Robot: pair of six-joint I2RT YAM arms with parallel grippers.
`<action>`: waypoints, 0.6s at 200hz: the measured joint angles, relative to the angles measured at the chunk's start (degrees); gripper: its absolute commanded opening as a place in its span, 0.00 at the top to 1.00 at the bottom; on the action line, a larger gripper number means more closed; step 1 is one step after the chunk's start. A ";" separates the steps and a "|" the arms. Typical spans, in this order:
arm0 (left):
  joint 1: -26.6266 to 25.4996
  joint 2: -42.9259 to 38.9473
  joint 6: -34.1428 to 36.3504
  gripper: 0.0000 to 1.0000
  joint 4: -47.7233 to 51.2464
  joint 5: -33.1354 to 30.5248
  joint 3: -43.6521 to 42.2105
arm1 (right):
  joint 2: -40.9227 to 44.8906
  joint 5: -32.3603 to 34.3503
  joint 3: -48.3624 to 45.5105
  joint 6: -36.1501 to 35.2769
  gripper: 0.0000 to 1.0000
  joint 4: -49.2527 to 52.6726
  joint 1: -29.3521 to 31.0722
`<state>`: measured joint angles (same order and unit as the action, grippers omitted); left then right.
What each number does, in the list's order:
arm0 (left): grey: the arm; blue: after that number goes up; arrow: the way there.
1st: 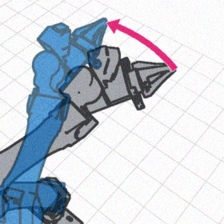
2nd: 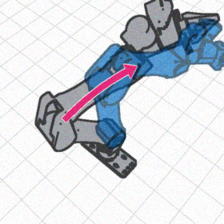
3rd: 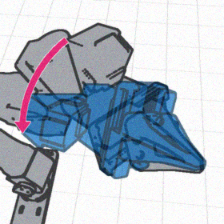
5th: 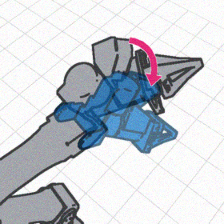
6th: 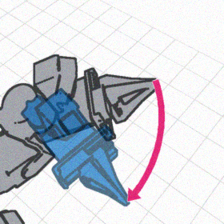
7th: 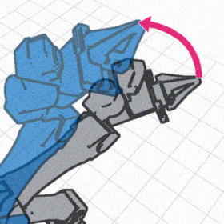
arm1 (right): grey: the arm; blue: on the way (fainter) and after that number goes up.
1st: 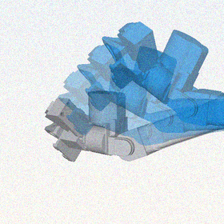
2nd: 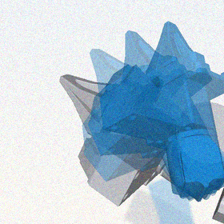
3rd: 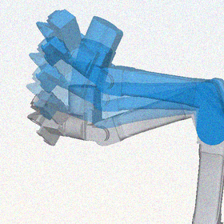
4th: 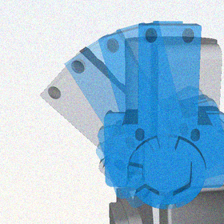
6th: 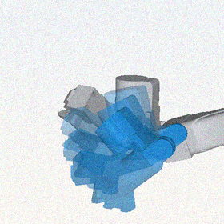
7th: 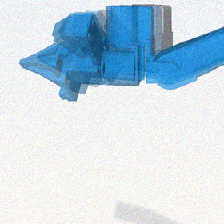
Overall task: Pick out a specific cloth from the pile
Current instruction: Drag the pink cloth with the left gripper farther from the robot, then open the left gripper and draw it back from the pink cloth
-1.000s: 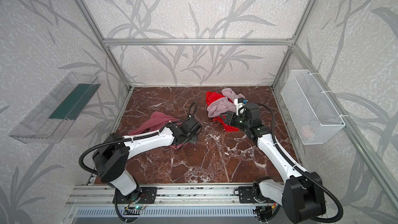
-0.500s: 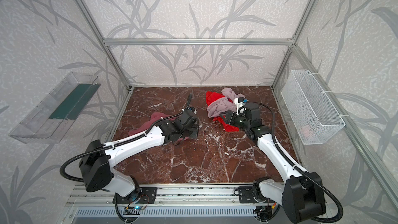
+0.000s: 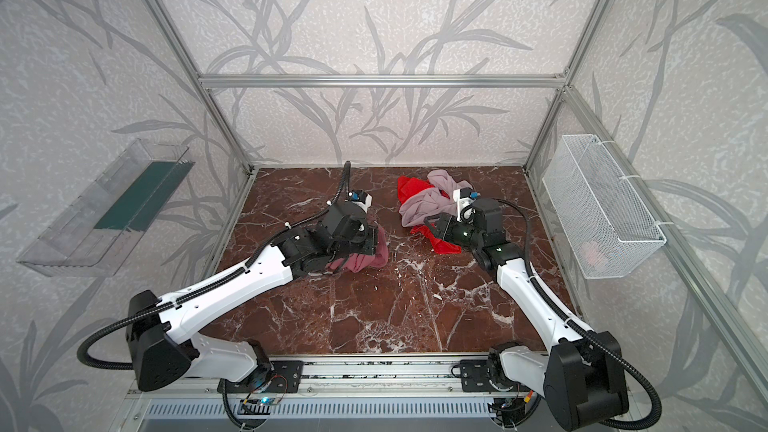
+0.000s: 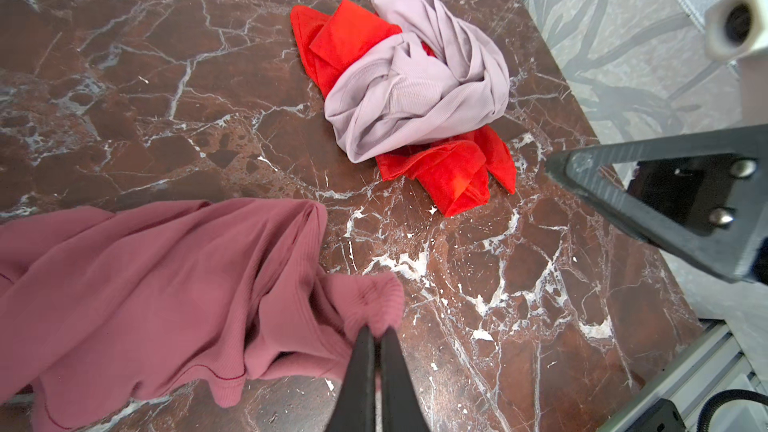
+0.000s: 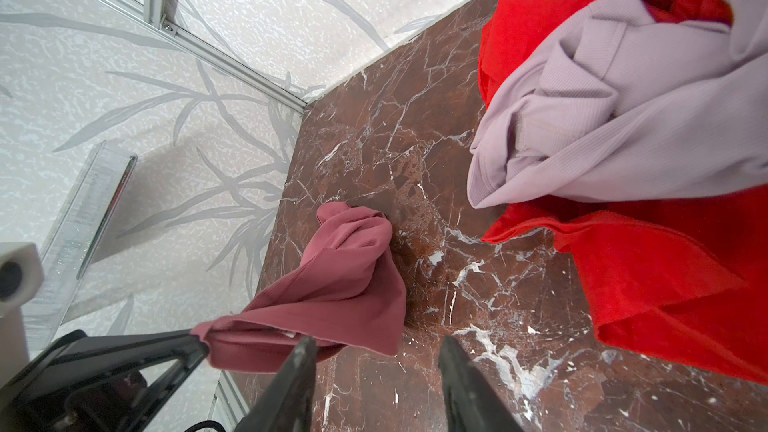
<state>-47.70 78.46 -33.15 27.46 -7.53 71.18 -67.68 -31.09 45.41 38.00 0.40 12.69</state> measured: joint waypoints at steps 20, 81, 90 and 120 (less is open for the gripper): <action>3.45 -3.72 -0.44 1.00 -0.26 0.50 -1.25 | -0.02 -0.09 -0.07 0.13 0.52 -0.22 0.00; 17.46 -15.52 -2.23 1.00 0.72 1.88 -9.66 | -0.94 -0.72 -0.17 1.18 0.52 -1.51 0.00; 19.34 -16.70 -2.45 1.00 1.25 1.92 -10.71 | -1.05 -0.87 -0.17 1.29 0.52 -1.62 0.00; 25.53 -18.88 -2.86 1.00 2.84 1.68 -14.45 | -1.62 -1.18 -0.17 1.51 0.52 -2.49 0.00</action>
<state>-22.17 59.57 -36.01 30.30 -5.85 56.73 -69.30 -32.27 45.23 39.51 -2.09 12.69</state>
